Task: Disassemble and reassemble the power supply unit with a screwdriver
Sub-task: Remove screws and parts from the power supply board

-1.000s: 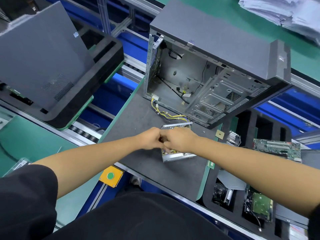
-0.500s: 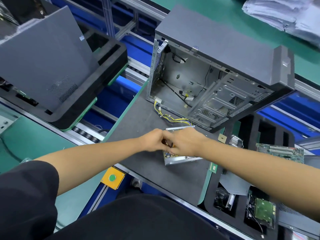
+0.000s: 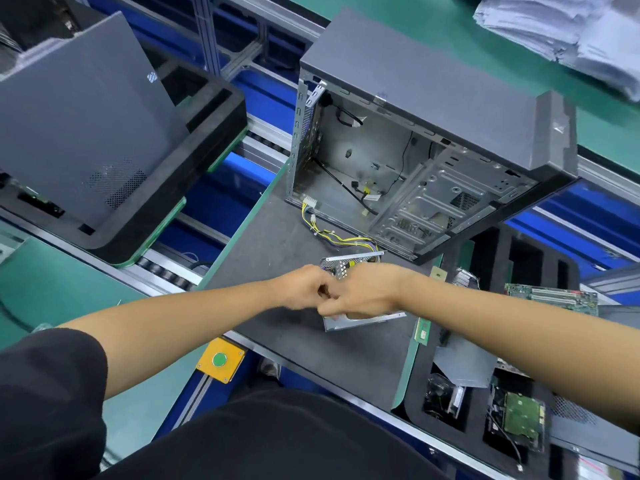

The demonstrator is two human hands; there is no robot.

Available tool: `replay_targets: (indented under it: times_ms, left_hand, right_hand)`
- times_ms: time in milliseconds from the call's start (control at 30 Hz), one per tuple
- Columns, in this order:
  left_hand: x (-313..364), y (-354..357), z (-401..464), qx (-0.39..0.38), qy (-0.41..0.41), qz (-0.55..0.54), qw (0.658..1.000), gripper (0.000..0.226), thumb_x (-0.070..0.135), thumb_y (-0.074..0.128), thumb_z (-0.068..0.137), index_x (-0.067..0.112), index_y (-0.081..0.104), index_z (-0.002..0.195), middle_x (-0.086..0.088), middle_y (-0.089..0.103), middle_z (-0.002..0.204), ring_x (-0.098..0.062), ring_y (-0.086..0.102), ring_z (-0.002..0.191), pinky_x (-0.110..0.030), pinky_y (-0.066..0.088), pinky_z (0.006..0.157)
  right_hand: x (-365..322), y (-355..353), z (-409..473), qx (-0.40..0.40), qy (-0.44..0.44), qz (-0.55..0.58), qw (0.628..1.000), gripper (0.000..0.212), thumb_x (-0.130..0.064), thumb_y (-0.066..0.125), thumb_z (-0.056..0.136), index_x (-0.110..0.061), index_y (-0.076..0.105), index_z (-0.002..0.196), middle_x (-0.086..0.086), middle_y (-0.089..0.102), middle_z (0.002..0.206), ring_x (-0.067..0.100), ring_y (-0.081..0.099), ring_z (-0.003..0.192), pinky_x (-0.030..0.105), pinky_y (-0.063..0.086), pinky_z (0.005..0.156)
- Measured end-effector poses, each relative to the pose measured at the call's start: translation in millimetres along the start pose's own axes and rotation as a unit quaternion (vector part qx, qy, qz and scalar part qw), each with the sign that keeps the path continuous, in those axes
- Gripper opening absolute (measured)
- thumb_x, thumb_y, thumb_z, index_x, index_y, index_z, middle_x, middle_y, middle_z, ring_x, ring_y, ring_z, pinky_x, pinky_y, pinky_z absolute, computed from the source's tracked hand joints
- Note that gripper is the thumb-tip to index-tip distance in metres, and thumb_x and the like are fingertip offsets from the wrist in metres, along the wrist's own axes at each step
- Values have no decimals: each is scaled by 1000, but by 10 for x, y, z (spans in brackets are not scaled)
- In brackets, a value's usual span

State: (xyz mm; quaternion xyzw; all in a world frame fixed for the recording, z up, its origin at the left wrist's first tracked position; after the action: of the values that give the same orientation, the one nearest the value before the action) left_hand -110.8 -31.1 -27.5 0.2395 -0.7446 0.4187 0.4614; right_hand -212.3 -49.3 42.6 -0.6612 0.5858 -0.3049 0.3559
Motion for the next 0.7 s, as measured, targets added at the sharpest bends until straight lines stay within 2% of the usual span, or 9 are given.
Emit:
replay_targets:
  times_ms: [100,233,300,367,433,500,567,633,700]
  left_hand:
    - [-53,-29,-35,9,2,-4,1000,32,20,87,69,45,68,78,22,66,69,10,51,65,-16,44,62]
    - [-178,-32,-55,94,-41,-32,994,26,29,93,68,32,67,71,15,69,69,1,52,61,-27,47,62]
    - [-155,-33,-48,69,-23,-27,997,19,19,88,76,29,72,76,15,70,73,2,54,66,-27,50,66]
    - [-95,-39,-40,34,5,-15,999,12,14,85,80,10,76,87,0,72,78,-2,55,71,-29,51,72]
    - [-74,-57,-37,15,-9,7,1000,20,21,84,77,8,73,88,-4,73,79,-5,53,71,-32,50,72]
    - [-96,-78,-33,28,-27,-11,999,23,27,87,72,18,73,88,3,74,80,-3,58,73,-33,53,74]
    - [-146,-78,-35,59,-47,-52,996,29,26,94,69,31,71,86,16,74,77,0,66,73,-28,52,73]
    - [-180,-63,-12,80,-61,-69,993,31,25,94,69,34,70,84,17,75,78,0,70,74,-21,50,72]
    - [-174,-64,22,86,-57,-55,993,25,23,93,71,30,71,79,8,77,79,-1,66,72,-27,52,71]
  right_hand:
    - [-5,-41,56,37,108,110,987,18,-26,46,101,-23,47,118,11,60,97,37,57,65,39,42,55]
    - [42,30,114,49,322,308,894,13,-24,48,92,-26,42,104,10,66,91,37,64,84,41,49,68]
    - [76,-45,87,45,296,259,918,12,-33,46,96,-26,41,104,8,66,94,36,65,83,40,47,64]
    - [86,-118,91,34,166,91,981,25,-42,43,100,-24,44,118,5,63,99,34,63,74,40,49,60]
    - [92,-102,111,-4,76,20,997,20,-36,40,102,-25,44,118,6,60,103,35,59,69,43,51,60]
    - [142,-45,135,11,131,131,983,12,-28,46,98,-26,47,109,6,64,95,36,59,71,41,47,58]
    - [250,53,93,63,275,295,913,9,-27,48,94,-25,47,102,6,64,87,36,59,78,40,40,57]
    - [251,134,57,93,354,328,871,9,-29,47,95,-24,41,97,6,61,87,36,57,81,38,33,55]
    - [218,155,65,88,344,330,874,13,-31,49,95,-23,39,98,1,59,84,33,56,79,37,30,56]
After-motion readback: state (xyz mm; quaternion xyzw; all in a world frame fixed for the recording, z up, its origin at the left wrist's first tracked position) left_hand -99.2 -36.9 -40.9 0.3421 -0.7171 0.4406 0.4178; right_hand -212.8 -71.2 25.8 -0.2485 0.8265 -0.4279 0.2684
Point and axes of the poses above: each hand's wrist, its own z-axis towards the middle knuckle, its own y-axis out of the palm, x = y × z, the point moved 5 cm from there along z, towards the middle knuckle
